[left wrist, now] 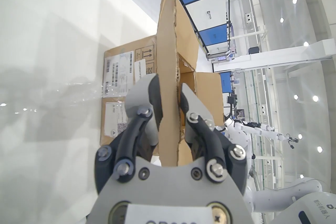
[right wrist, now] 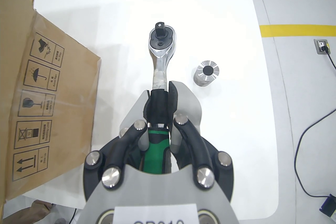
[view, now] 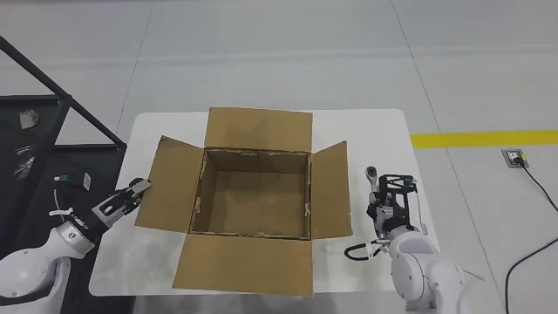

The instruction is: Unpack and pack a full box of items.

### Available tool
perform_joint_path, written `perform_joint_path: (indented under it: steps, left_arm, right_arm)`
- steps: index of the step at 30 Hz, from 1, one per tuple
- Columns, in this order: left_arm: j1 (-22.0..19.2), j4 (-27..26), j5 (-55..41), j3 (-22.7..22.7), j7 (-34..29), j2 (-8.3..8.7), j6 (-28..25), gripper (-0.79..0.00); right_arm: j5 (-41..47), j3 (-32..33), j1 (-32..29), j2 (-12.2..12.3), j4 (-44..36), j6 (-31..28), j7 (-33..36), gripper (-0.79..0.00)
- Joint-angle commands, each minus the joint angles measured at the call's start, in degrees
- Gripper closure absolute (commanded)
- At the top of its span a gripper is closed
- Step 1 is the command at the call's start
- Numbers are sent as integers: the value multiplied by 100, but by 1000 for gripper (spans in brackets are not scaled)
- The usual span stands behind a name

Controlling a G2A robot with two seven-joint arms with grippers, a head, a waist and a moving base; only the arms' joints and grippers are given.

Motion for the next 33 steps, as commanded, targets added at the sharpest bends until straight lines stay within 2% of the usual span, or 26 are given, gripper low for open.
perform_joint_path:
  steps: [1,5,7,8,9,17,25,26,27,28,30,32,33]
  left_arm:
    - [-5,24,-15,-13,0,6,-6,0]
    - [-2,48,-37,-23,-16,17,-19,0]
    - [5,49,-50,-34,-29,24,-17,-369]
    - [9,54,-60,-43,-34,28,-12,-646]
    - [15,58,-92,-44,-61,30,16,-785]
    - [23,-25,-149,15,-240,53,85,-785]
    - [8,-98,-72,128,-272,67,91,-785]
    - [9,-97,-38,143,-285,70,103,-733]
    - [3,-97,-6,157,-285,73,116,-610]
    - [-2,-94,6,181,-299,75,125,-406]
    - [-21,-83,70,223,-326,80,145,-268]
    - [-35,-72,80,248,-314,83,141,-34]
    - [-36,-72,77,258,-315,84,138,0]
  right_arm:
    - [96,52,74,9,146,-8,1,0]
    - [192,62,115,23,260,-10,-40,0]
    - [202,56,118,30,269,11,-41,0]
    - [216,56,117,33,260,21,-50,0]
    - [222,55,111,37,248,26,-50,0]
    - [229,-60,134,57,322,78,-110,0]
    - [-39,-329,330,37,789,564,-339,0]
    - [-16,-332,335,37,791,578,-362,0]
    - [-6,-334,331,39,787,582,-377,0]
    - [9,-337,326,41,772,579,-379,0]
    - [22,-339,311,45,750,588,-379,0]
    - [16,-348,299,50,744,582,-366,0]
    - [28,-350,293,52,743,590,-363,0]
